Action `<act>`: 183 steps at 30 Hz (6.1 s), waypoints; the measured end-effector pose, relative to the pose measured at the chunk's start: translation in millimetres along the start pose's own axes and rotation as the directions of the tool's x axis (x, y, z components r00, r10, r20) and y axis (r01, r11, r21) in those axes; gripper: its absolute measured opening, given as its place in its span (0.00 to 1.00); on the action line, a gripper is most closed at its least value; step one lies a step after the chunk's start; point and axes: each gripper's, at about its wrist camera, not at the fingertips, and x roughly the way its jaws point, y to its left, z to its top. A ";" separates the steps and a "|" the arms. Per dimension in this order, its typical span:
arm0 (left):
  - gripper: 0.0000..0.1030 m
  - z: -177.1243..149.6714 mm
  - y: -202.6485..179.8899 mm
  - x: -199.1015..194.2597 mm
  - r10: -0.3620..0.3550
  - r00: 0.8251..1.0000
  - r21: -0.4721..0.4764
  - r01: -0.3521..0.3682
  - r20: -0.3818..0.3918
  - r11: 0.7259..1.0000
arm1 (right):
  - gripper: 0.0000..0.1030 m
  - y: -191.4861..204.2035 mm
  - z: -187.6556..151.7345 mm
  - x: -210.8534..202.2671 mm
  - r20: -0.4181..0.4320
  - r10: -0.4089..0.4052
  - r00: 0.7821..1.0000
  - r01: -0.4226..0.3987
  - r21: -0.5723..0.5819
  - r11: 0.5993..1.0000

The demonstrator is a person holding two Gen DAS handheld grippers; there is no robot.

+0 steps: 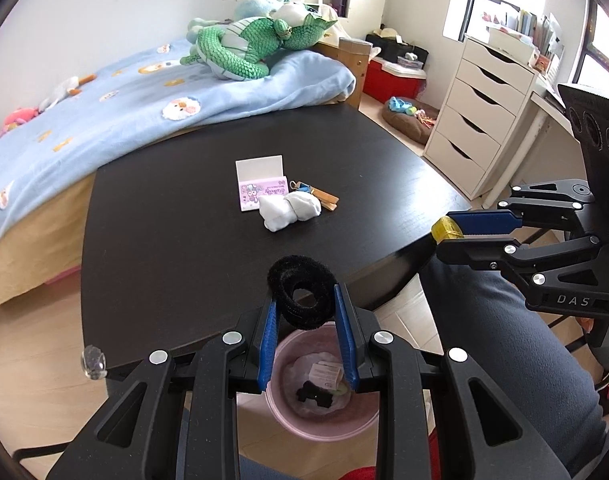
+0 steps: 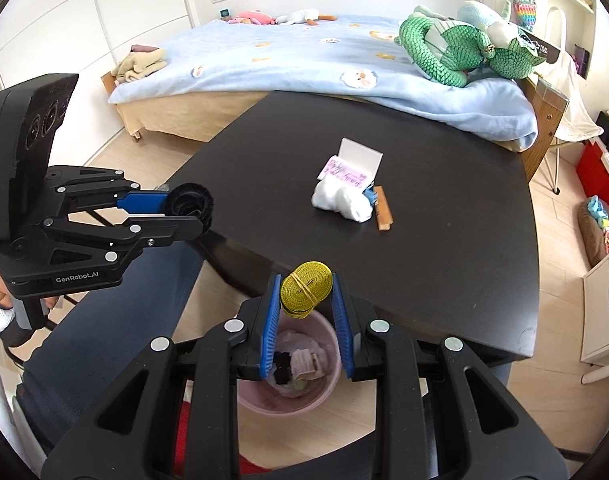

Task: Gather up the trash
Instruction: 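Carry the yellow roll over the wastebasket and open the right gripper while the left holds the ring, then open the left gripper over the wastebasket to drop the black ring, then reach the right gripper to the wooden stick and grasp it, then grasp the white sock bundle with the left gripper while the right gripper holds the stick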

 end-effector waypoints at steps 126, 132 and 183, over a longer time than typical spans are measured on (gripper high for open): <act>0.93 -3.5 26.6 -9.5 -0.009 0.996 -0.126 0.019 0.085 0.992 | 0.97 -77.0 62.7 70.7 -0.060 -0.105 0.993 0.109 0.055 0.993; 0.93 -5.6 29.4 -8.7 -0.010 0.997 -0.133 0.021 0.080 0.991 | 0.97 -90.4 76.0 108.9 -0.129 -0.137 0.982 0.139 0.006 0.990; 0.93 29.2 22.8 22.3 -0.022 0.999 -0.105 0.027 0.049 0.994 | 0.13 -97.0 79.4 154.8 -0.235 -0.083 0.969 0.089 0.015 0.996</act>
